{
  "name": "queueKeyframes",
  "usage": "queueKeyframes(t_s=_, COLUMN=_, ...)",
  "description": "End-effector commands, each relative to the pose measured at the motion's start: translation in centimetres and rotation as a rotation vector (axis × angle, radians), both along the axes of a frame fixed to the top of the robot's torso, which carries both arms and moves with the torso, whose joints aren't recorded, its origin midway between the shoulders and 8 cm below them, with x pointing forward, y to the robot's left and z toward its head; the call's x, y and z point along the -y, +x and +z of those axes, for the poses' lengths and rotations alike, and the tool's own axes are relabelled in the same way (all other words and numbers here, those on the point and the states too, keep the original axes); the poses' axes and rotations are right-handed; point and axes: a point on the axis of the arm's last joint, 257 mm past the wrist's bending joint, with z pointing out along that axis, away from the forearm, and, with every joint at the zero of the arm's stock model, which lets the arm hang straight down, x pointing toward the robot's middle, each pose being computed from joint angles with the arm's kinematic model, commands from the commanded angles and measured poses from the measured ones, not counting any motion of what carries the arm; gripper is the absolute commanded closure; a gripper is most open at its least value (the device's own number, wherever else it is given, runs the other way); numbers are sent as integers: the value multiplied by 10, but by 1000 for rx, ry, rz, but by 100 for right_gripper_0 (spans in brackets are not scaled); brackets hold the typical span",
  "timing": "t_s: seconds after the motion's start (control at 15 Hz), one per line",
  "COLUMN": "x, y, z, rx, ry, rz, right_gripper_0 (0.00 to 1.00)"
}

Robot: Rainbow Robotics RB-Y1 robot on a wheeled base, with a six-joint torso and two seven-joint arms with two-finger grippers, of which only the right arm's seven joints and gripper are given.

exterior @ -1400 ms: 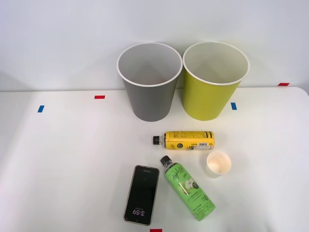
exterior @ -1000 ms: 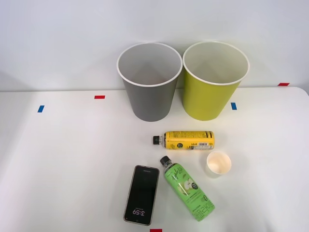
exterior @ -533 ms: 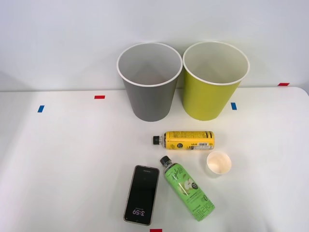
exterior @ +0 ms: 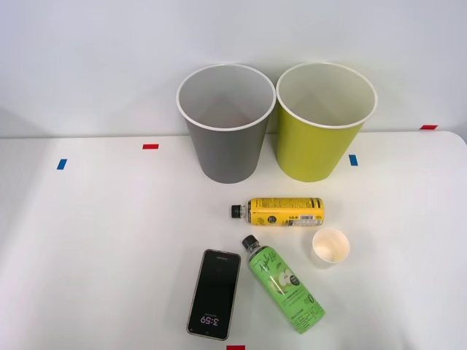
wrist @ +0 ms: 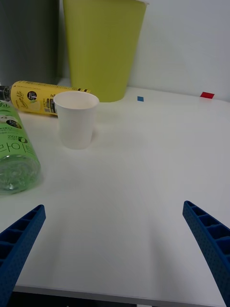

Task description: Put cans in the gray bin, plastic bottles in the light green bin

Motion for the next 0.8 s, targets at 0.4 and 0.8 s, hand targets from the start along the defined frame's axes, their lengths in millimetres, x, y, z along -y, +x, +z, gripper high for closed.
queueKeyframes(t_s=0.4, x=0, y=0, z=0, rx=0, ry=0, rz=0, right_gripper_0=0)
queueKeyframes(t_s=0.8, x=-2, y=7, z=-5, rx=-13, ry=-13, rz=19, right_gripper_0=0)
